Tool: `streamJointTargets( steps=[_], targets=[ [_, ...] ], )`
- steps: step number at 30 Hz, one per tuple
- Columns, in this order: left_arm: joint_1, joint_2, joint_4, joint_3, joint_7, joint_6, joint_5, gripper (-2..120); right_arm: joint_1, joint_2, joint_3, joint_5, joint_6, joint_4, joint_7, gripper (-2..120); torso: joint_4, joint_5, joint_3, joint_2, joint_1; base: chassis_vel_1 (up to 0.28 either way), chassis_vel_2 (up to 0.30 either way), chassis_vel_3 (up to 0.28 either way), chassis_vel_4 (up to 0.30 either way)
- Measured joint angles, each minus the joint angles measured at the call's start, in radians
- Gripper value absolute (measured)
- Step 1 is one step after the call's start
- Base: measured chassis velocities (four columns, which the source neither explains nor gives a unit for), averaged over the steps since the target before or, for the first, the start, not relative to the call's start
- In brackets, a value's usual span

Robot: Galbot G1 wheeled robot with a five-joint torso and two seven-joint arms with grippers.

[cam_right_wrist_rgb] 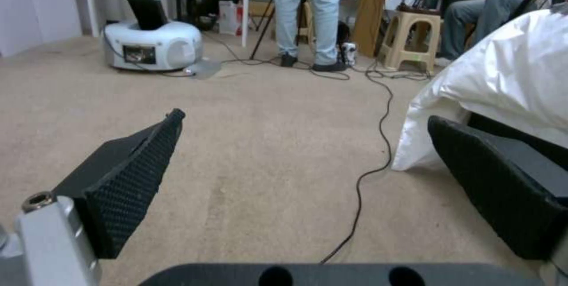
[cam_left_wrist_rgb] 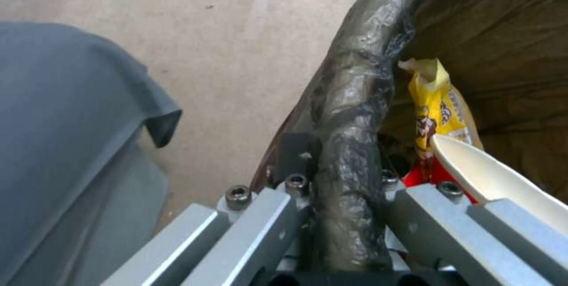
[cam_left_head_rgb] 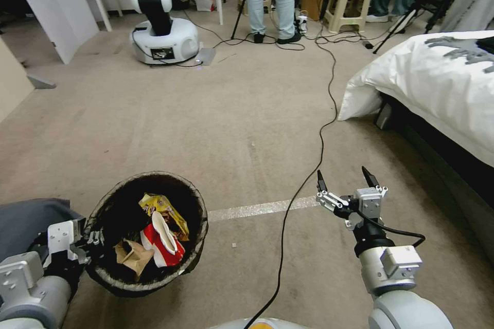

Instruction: Pick up the trash bin, then pick up the garbage from the floor and place it into the trash bin.

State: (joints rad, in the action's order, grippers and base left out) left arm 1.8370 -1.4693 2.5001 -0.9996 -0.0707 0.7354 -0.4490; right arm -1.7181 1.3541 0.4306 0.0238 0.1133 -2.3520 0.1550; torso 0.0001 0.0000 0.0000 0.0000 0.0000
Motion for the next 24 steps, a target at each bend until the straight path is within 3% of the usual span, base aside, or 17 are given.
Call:
streamJointTargets(
  steps=[8, 24],
  targets=[
    [-0.020, 0.024, 0.000, 0.071, -0.040, 0.000, -0.021, 1, -0.005, -0.004, 0.000, 0.002, 0.002, 0.002, 0.002, 100, -0.0001, 0.0000, 0.000, 0.000, 0.000, 0.000, 0.000, 0.000, 0.000],
    [-0.074, 0.009, -0.014, 0.101, -0.145, 0.000, -0.124, 1, -0.019, -0.015, -0.001, 0.010, 0.007, 0.011, 0.013, 100, -0.0001, 0.0002, 0.000, 0.000, 0.000, 0.000, 0.000, 0.000, 0.000]
  ],
)
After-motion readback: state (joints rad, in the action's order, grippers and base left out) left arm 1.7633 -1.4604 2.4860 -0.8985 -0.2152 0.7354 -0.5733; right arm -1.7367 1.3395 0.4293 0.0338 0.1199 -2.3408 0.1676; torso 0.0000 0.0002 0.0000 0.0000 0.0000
